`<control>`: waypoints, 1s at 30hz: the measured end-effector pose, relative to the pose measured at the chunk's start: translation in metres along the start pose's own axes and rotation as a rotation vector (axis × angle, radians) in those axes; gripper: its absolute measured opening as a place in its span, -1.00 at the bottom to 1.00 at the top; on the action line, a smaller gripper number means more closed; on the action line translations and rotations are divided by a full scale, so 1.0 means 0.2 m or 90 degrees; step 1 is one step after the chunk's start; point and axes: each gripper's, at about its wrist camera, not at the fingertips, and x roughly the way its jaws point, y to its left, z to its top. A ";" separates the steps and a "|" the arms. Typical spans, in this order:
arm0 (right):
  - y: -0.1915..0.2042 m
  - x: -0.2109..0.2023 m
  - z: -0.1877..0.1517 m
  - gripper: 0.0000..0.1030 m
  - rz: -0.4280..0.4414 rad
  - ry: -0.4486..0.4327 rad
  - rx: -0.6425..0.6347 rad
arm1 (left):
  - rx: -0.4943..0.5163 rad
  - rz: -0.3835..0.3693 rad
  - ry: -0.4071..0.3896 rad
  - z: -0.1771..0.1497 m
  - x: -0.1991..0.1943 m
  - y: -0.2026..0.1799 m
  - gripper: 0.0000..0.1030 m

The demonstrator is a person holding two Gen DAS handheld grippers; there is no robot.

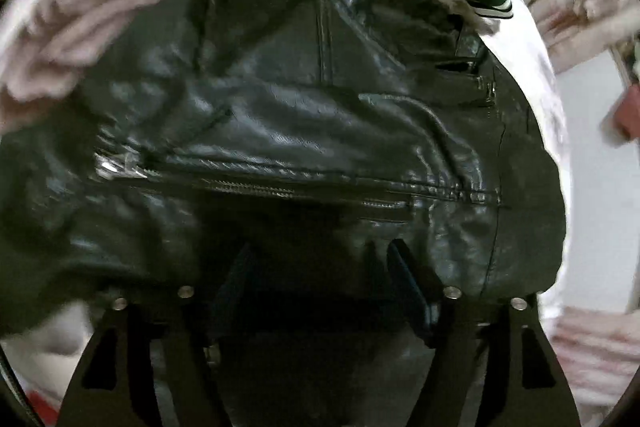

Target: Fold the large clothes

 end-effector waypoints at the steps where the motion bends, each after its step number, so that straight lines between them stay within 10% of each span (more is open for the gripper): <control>1: -0.02 -0.01 0.00 0.47 0.014 -0.002 0.000 | 0.054 0.006 -0.020 0.00 -0.05 -0.11 -0.92; 7: -0.46 -0.11 -0.06 0.47 0.151 -0.010 0.099 | 0.286 -0.041 -0.049 -0.17 -0.28 -0.83 -0.94; 17: -1.71 0.11 -0.49 0.47 0.172 0.045 0.294 | 0.539 -0.277 0.134 -1.38 -0.24 -2.14 -0.94; 23: -2.16 0.32 -0.73 0.47 0.195 0.093 0.380 | 0.655 -0.216 0.252 -1.95 0.09 -2.35 -0.91; 27: -2.27 0.35 -0.79 0.47 0.246 0.078 0.398 | 0.675 -0.159 0.300 -2.04 0.18 -2.25 -0.77; 30: -2.34 0.36 -0.79 0.47 0.331 0.058 0.423 | 0.666 -0.194 0.319 -2.02 0.11 -2.23 0.08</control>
